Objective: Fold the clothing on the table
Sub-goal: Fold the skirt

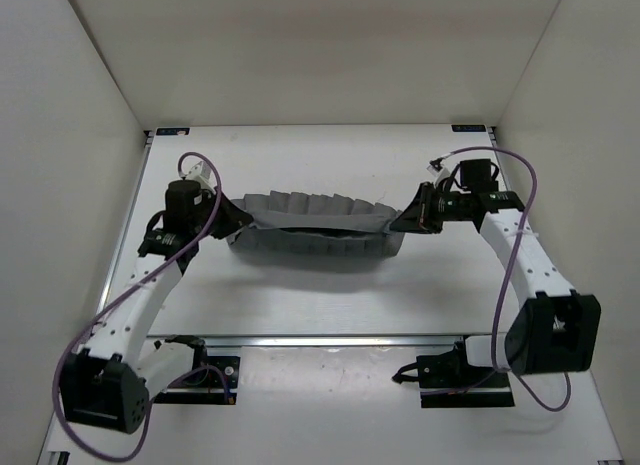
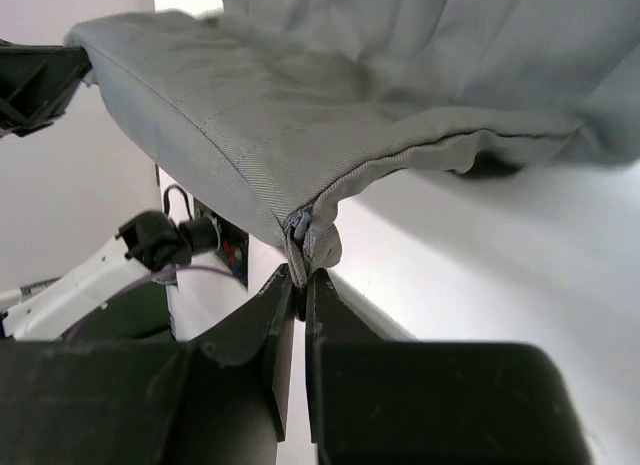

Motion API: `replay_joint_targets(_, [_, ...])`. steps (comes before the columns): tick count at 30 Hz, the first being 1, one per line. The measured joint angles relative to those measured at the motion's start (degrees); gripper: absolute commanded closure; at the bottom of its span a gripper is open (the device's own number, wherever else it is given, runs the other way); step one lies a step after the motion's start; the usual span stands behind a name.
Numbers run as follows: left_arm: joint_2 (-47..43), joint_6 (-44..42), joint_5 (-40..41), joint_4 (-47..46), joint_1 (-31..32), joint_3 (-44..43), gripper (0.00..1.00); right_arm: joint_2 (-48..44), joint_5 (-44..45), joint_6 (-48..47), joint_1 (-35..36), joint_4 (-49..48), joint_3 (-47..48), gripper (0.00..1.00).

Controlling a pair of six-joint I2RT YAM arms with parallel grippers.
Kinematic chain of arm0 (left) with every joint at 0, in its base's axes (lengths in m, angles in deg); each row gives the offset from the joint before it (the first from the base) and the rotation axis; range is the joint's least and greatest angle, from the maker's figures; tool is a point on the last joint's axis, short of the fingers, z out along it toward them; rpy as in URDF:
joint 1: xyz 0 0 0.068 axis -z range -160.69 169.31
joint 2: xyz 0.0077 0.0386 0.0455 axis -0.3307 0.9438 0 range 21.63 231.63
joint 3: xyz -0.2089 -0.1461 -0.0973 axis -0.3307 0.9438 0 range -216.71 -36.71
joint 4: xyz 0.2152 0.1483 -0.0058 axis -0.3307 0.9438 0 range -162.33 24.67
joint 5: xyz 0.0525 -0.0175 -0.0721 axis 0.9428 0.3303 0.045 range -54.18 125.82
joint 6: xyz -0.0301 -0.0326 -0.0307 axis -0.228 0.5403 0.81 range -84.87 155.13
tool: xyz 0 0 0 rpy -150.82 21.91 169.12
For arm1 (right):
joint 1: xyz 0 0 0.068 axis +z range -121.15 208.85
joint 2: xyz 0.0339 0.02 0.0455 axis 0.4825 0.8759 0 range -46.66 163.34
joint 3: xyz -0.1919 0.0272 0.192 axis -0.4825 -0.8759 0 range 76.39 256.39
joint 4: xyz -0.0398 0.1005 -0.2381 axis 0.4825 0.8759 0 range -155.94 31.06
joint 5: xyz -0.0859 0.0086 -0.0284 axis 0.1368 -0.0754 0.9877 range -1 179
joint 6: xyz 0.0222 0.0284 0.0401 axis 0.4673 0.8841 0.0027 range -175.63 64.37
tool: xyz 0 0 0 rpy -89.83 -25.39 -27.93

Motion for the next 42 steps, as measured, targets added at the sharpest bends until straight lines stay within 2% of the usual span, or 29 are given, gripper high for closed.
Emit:
replay_joint_targets(4, [8.3,2.2,-0.3,-7.5,-1.4,0.6,0.92,8.3,-0.1,0.2,-0.1,-4.9,3.3,1.00])
replay_joint_targets(10, [24.1,3.6,-0.5,-14.3,-2.5,-3.6,0.87,20.9,0.9,0.7,0.2,-11.3,10.6,1.00])
replay_joint_targets(13, [31.0,4.1,-0.6,-16.8,-3.3,-7.1,0.72,27.4,1.2,1.2,0.3,-13.6,14.6,1.00])
replay_joint_targets(15, [34.8,4.7,-1.0,-18.4,-4.1,-9.2,0.46,31.2,1.7,1.5,0.3,-14.7,17.0,1.00])
replay_joint_targets(16, [36.6,4.7,-1.2,-19.4,-4.5,-10.3,0.42,33.0,2.0,1.7,0.3,-14.8,18.4,0.90])
replay_joint_targets(17, [38.5,5.3,-1.6,-20.2,-5.1,-11.5,0.35,34.7,2.2,1.8,0.3,-15.0,19.7,0.85])
replay_joint_targets(18, [40.2,5.5,-1.9,-21.0,-5.6,-12.6,0.32,36.2,2.8,1.8,0.3,-15.4,21.0,0.74])
replay_joint_targets(19, [41.8,6.2,-2.4,-21.9,-6.2,-13.7,0.31,37.7,3.7,1.6,0.3,-15.6,22.4,0.64])
replay_joint_targets(21, [44.1,7.2,-3.9,-23.5,-7.5,-15.0,0.35,39.1,6.2,1.1,0.3,-16.6,24.2,0.53])
replay_joint_targets(22, [44.5,7.5,-4.4,-24.1,-8.1,-15.1,0.34,39.0,7.6,0.8,0.3,-17.1,24.3,0.46])
replay_joint_targets(23, [44.6,7.5,-4.7,-24.2,-8.6,-15.1,0.35,38.5,9.0,0.5,0.3,-17.4,24.3,0.44])
replay_joint_targets(28, [40.2,5.6,-4.3,-23.0,-9.6,-12.8,0.34,32.0,16.8,0.7,0.6,-18.9,19.3,0.46])
replay_joint_targets(31, [33.3,3.2,-2.6,-20.7,-7.8,-7.3,0.34,25.7,20.1,1.9,0.6,-19.6,11.9,0.46])
replay_joint_targets(36, [24.3,0.7,1.2,-17.9,-4.3,2.8,0.32,15.3,22.4,6.2,1.2,-23.0,-5.7,0.44])
replay_joint_targets(42, [23.1,0.1,6.1,-15.7,-3.8,10.8,0.30,10.9,24.2,11.1,2.5,-26.3,-16.8,0.41])
